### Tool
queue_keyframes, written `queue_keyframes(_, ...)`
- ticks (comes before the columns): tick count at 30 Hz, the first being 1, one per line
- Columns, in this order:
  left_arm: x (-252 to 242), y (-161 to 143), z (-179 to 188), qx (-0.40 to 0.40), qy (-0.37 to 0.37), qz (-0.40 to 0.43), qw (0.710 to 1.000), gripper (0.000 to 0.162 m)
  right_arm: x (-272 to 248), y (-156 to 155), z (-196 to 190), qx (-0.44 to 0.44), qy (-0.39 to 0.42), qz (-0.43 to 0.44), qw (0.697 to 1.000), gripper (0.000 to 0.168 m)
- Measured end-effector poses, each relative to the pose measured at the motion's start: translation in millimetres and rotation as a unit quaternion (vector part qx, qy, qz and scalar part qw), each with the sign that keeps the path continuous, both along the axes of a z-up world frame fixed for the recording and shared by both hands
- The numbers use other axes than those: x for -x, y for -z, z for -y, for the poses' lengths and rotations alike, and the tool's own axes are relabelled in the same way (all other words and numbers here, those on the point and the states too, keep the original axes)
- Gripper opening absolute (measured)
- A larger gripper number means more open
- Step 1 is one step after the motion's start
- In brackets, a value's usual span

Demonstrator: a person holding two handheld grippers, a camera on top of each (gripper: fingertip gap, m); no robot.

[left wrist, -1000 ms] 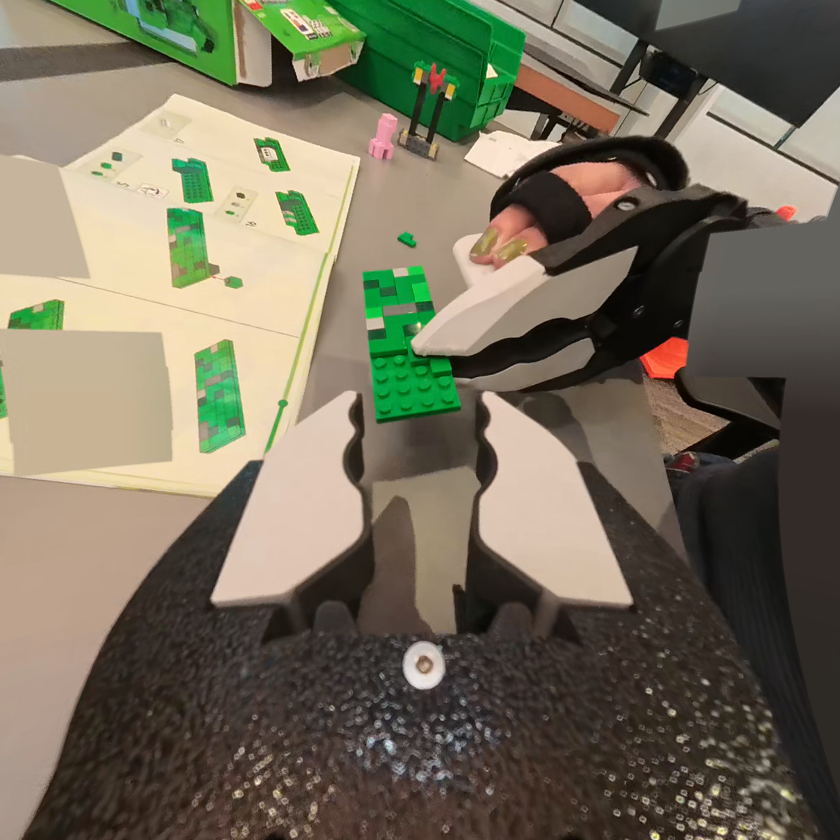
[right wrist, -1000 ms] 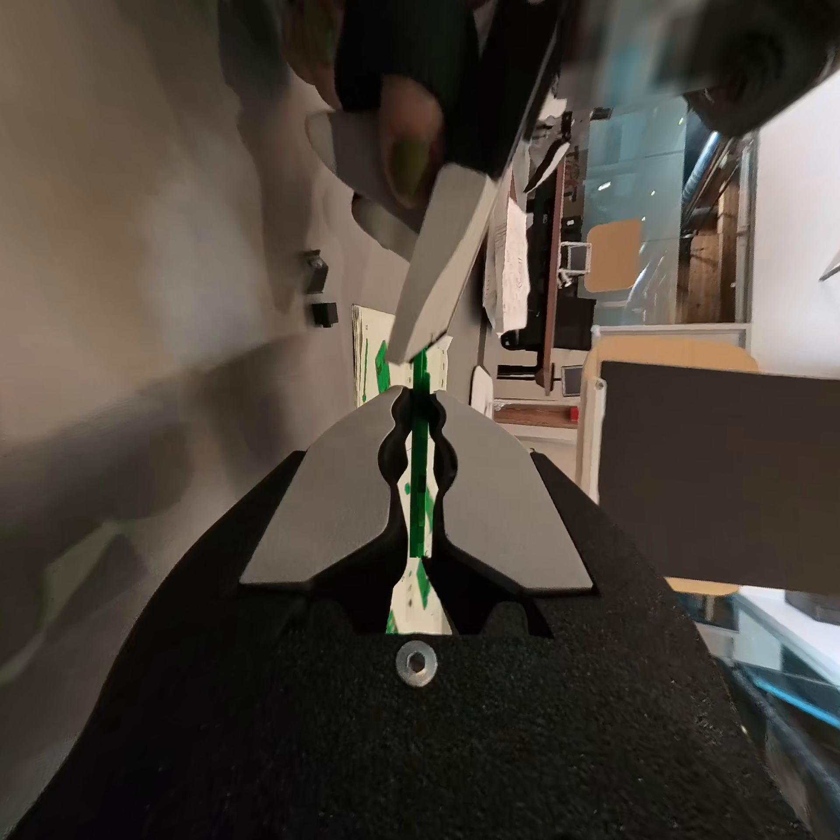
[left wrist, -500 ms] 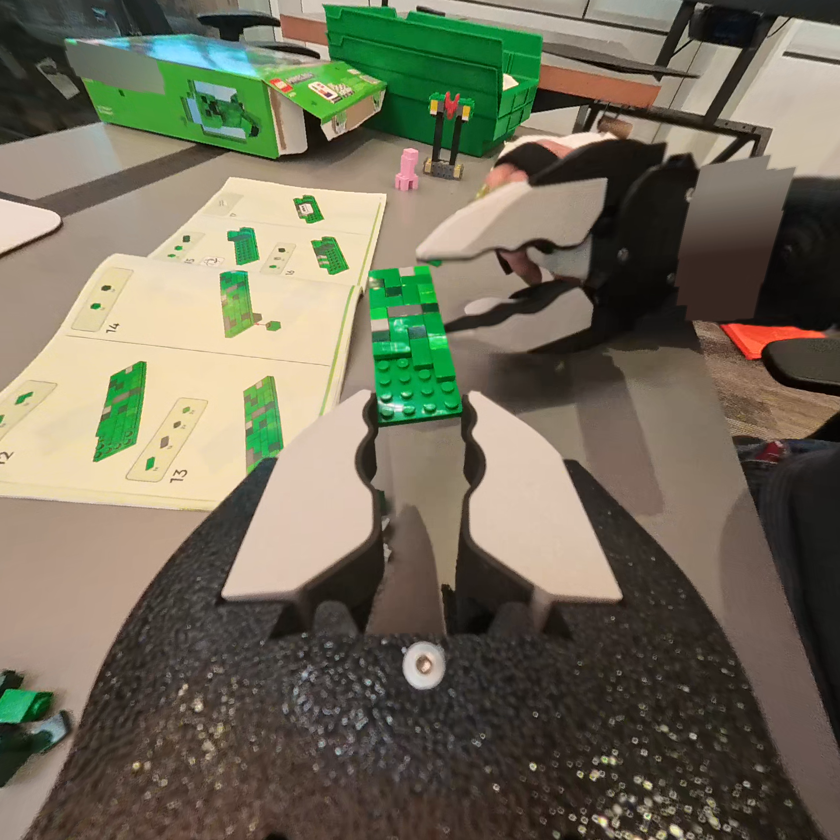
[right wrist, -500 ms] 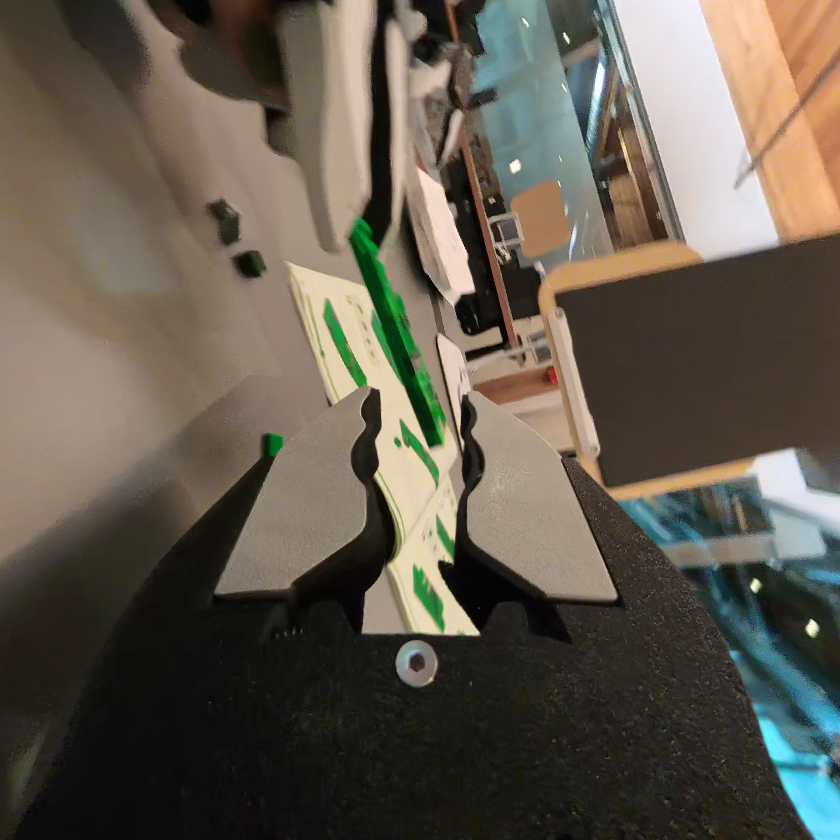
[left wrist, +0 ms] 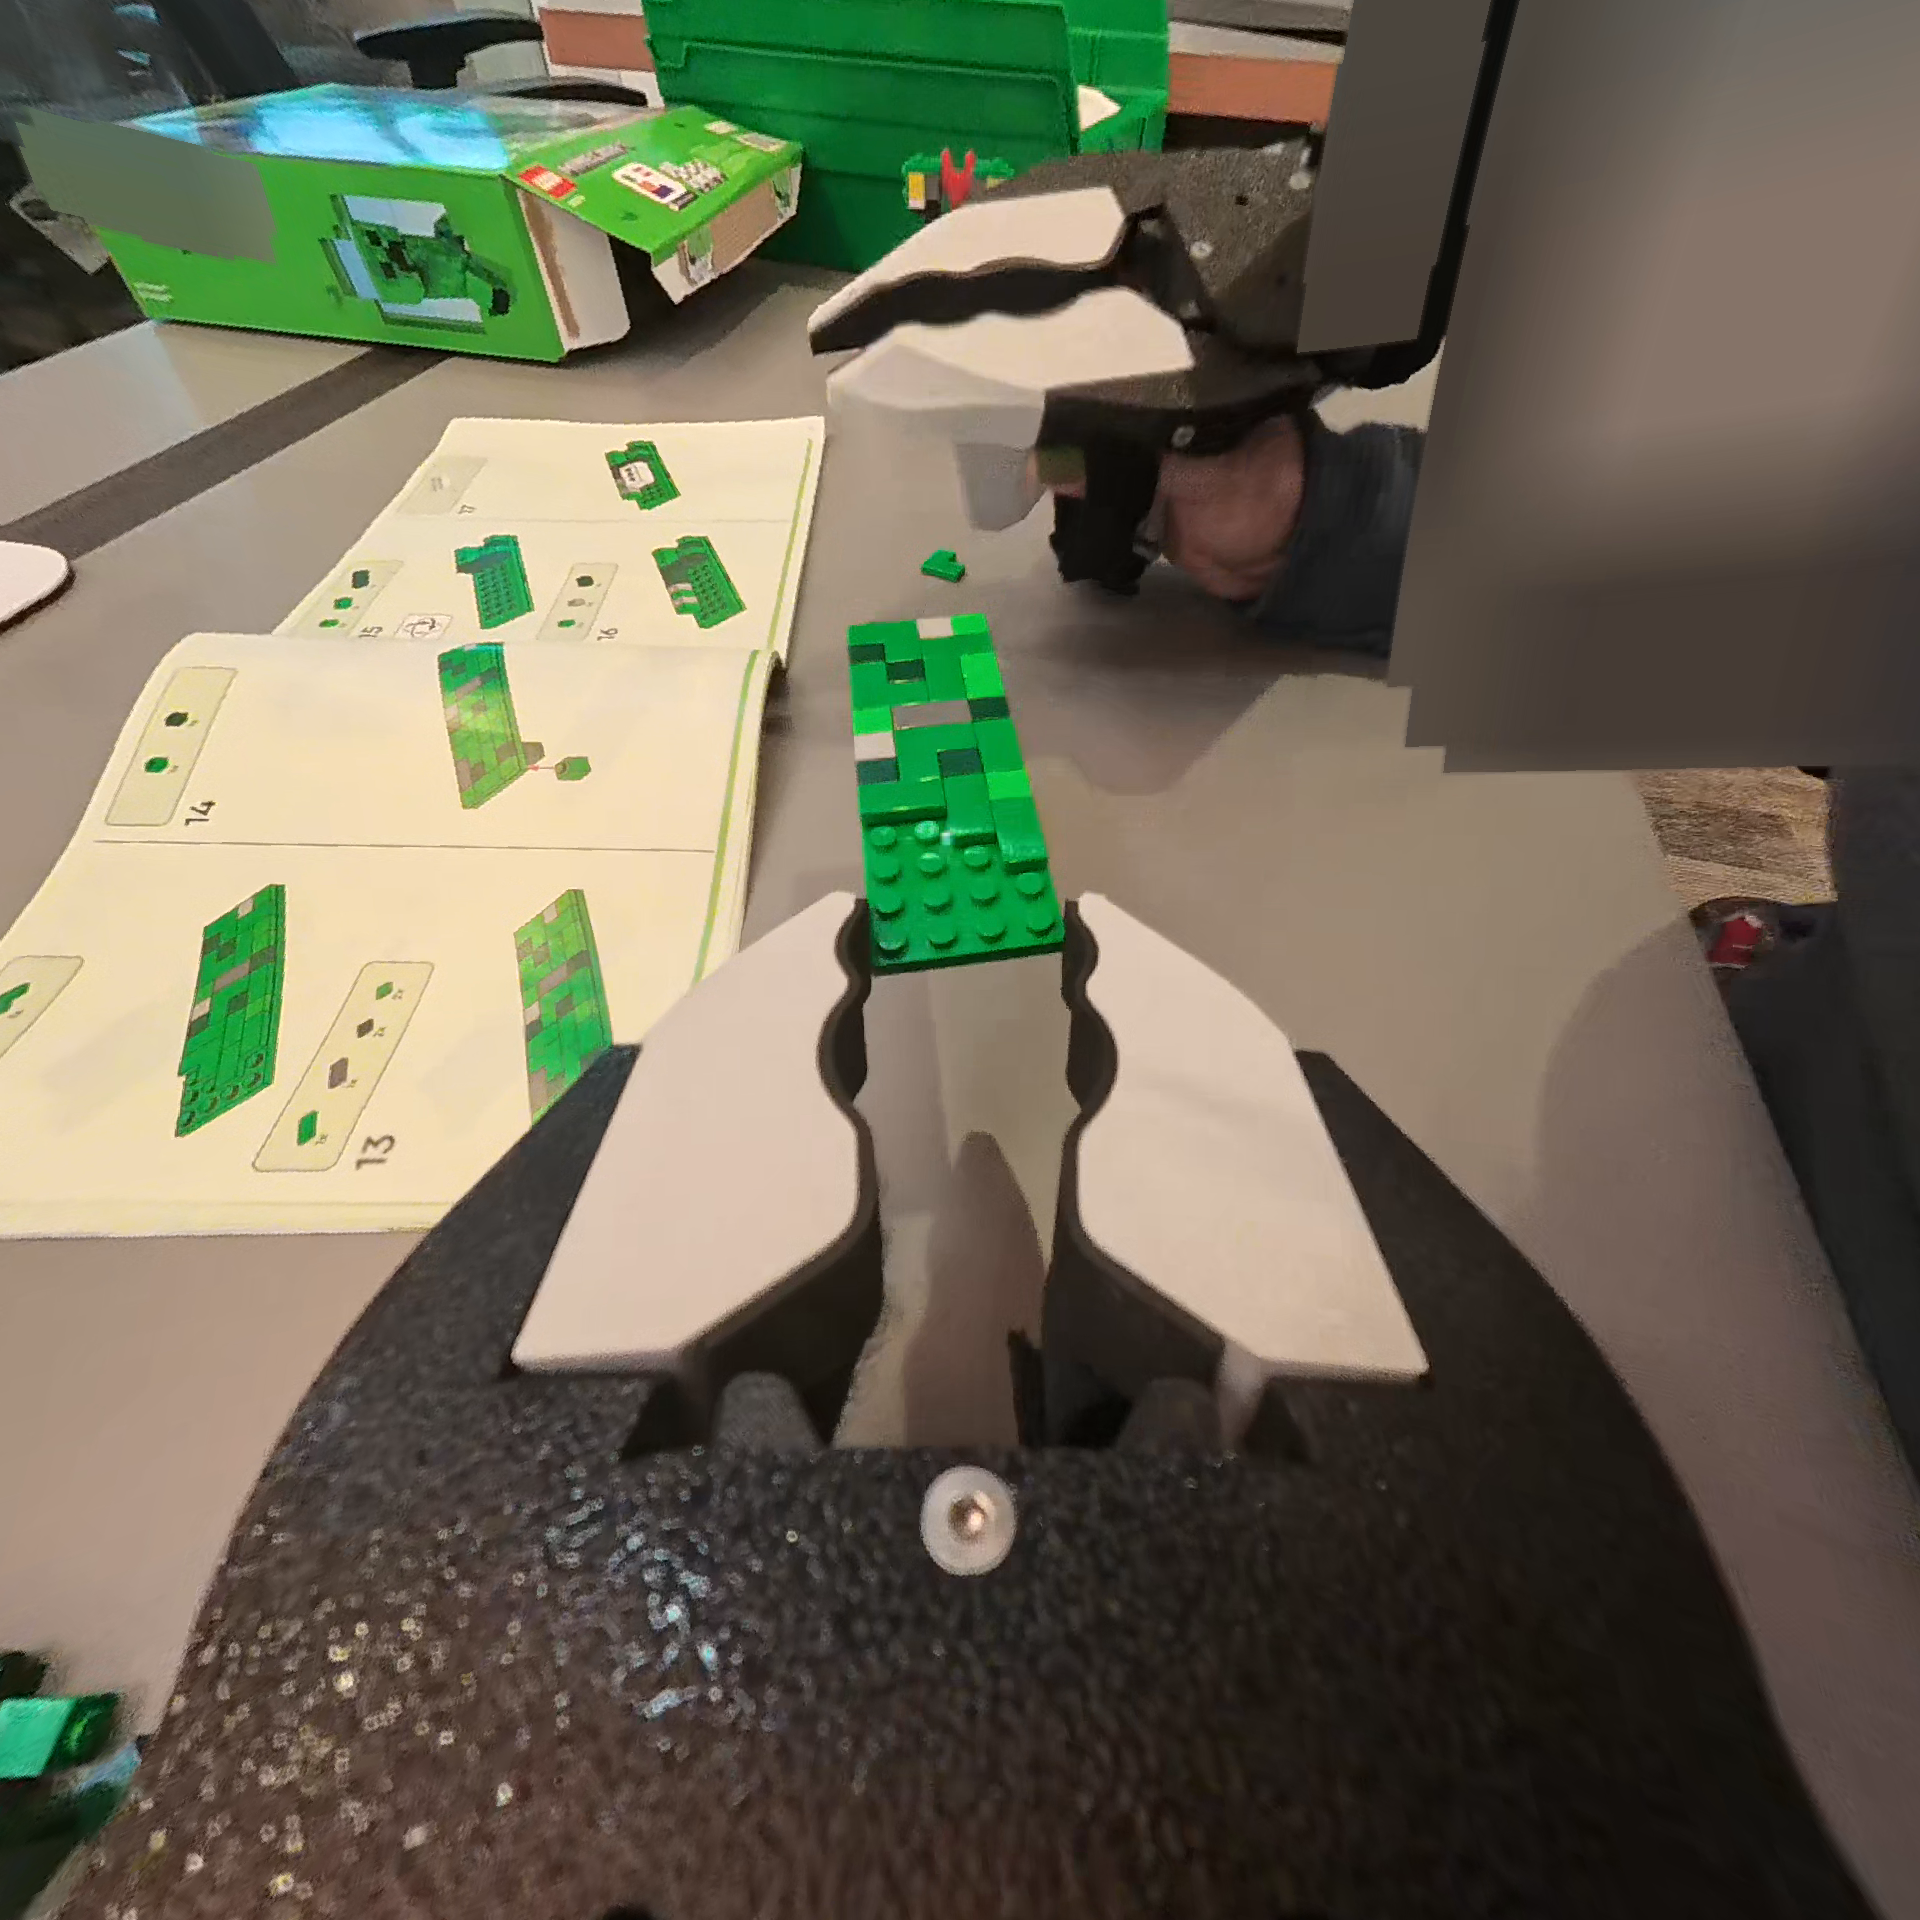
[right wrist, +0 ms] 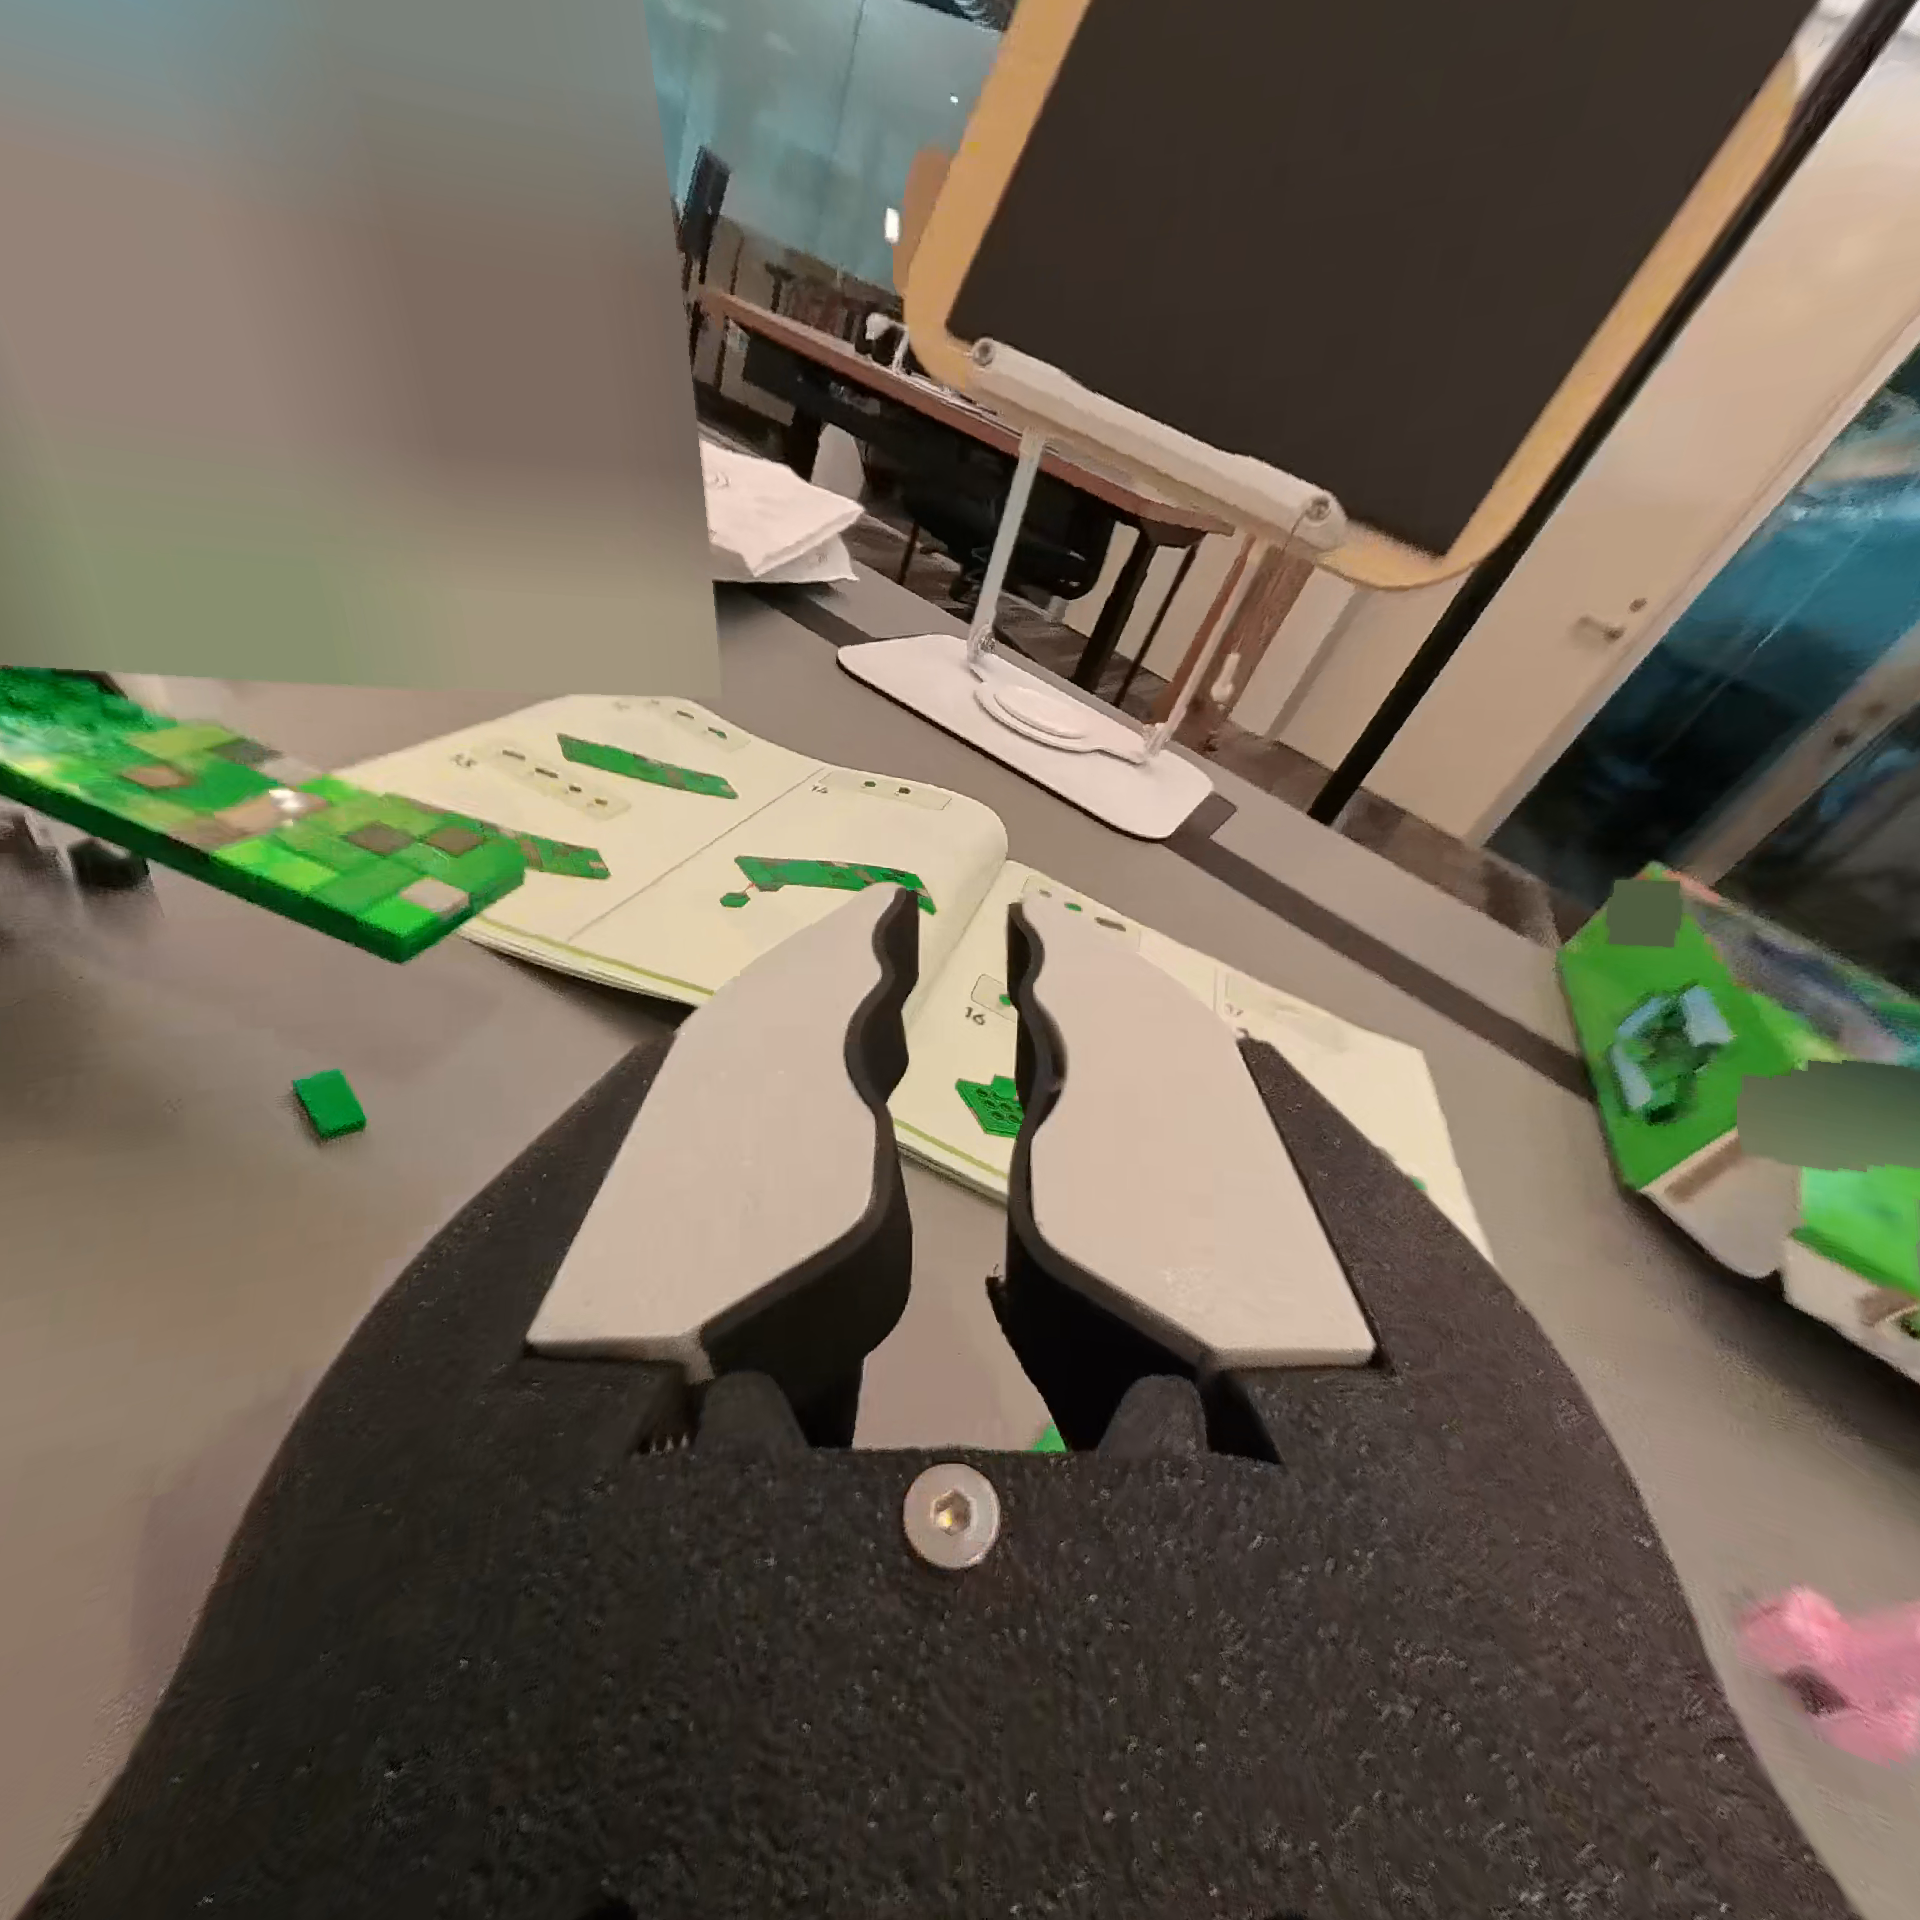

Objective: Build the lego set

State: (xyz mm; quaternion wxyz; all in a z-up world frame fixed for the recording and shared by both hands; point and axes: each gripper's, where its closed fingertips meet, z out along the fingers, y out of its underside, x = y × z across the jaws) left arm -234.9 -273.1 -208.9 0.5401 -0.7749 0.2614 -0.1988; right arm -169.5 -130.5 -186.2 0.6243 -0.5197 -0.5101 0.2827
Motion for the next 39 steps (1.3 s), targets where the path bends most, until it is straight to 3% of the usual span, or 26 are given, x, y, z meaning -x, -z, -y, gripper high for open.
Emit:
queue_keyframes(6,6.1,0.1,-5.0,0.003,-0.023,0.004,1.000,0.034,0.2,-5.6,-4.2,0.040,-0.008,-0.016,0.999,0.006)
queue_keyframes(15,8.6,-1.2,-6.1,0.010,-0.024,0.022,0.999,0.035,9.6,-4.4,1.5,0.017,-0.016,0.016,1.000,0.000)
queue_keyframes(39,17.6,-2.9,-10.9,0.017,-0.053,0.044,0.997,0.034,15.0,0.1,7.9,-0.033,-0.018,0.051,0.998,0.000)
